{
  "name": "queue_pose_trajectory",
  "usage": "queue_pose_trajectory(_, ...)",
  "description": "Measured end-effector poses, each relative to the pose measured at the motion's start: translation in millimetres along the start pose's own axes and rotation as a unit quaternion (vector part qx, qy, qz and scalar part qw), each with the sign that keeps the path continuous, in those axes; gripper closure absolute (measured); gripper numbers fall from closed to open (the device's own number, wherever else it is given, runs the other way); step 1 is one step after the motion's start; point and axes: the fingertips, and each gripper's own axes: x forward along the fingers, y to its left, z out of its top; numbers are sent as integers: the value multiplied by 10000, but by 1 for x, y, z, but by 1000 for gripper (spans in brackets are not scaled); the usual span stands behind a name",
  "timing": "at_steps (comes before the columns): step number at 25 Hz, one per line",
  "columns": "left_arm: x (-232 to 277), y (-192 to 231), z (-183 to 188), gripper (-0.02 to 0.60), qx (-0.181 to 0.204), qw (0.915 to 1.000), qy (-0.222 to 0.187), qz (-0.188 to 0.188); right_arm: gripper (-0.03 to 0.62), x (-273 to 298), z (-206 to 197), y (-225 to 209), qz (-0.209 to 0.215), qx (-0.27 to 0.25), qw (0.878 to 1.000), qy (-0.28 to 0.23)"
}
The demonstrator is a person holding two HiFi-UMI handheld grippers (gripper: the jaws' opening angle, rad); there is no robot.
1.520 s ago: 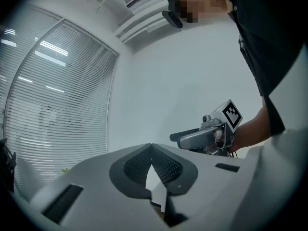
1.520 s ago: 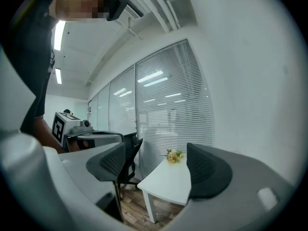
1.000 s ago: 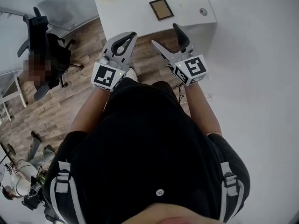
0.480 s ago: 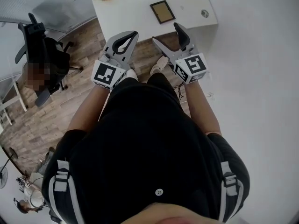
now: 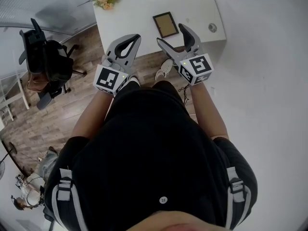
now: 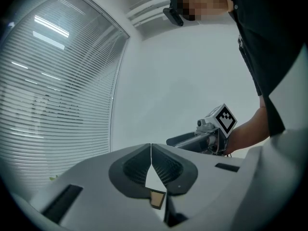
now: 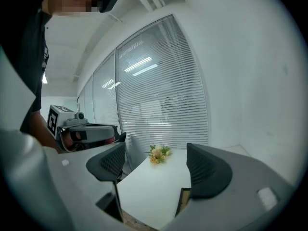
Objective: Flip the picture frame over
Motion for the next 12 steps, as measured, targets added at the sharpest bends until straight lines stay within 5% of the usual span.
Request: queue_pose_trajectory(12, 115, 13, 13, 577, 35, 9984, 249, 502, 197, 23, -1, -118, 450, 166, 9986, 215)
